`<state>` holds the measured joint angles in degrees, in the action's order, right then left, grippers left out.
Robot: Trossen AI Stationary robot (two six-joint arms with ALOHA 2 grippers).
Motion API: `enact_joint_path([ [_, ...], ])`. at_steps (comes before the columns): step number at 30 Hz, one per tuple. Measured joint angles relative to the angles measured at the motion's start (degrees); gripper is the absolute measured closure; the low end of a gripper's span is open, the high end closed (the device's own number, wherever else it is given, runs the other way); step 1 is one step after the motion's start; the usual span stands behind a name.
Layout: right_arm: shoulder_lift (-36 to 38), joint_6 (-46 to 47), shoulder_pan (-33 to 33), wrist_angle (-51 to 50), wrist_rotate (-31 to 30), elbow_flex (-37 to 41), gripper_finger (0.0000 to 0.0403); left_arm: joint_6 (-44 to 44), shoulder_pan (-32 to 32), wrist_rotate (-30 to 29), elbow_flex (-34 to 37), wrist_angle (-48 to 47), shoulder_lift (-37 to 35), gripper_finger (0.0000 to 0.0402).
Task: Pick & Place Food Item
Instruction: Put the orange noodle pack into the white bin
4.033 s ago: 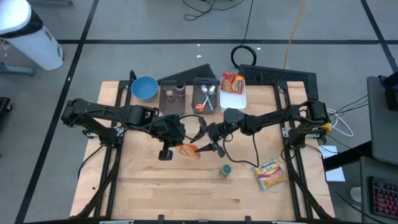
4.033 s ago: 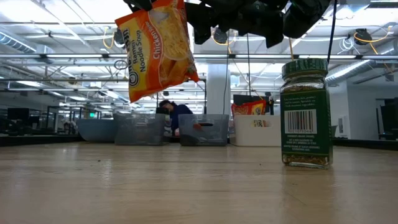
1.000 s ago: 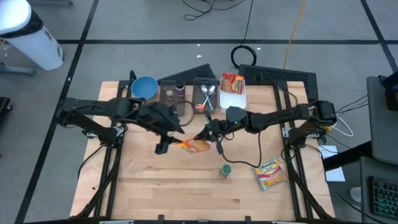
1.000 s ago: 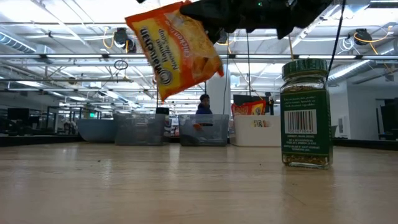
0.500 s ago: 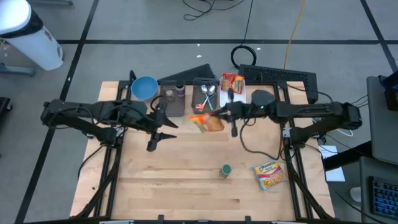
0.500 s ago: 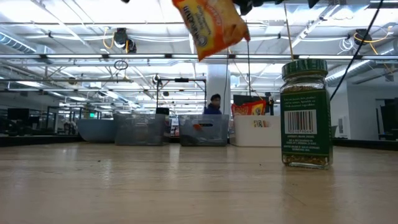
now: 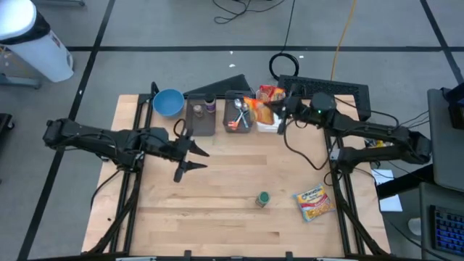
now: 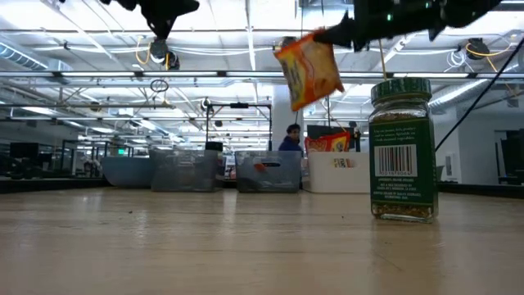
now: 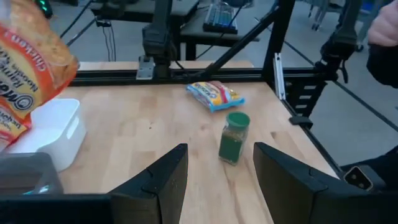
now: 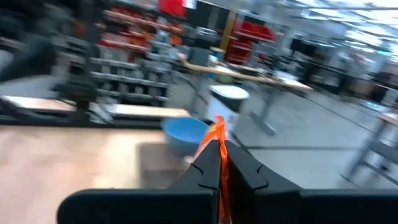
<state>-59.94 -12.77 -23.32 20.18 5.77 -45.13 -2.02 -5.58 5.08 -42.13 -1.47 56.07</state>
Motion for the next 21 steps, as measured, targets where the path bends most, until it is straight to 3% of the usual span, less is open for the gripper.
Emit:
enact_joint_path([
  [8,-0.08,0.06,-11.63,9.12,0.70,8.52,0.0403,-0.18,0.04,-0.07,3.05,2.29,0.12,0.0210],
  [13,-1.12,3.34,-18.60,14.75,7.10,11.71,0.0403,-0.13,0.04,-0.20,3.19,3.07,0.13,0.0210],
  [21,-9.13,3.68,-22.41,16.99,10.93,12.72,0.0403,0.53,0.04,-0.42,3.19,4.78,0.15,0.0210],
])
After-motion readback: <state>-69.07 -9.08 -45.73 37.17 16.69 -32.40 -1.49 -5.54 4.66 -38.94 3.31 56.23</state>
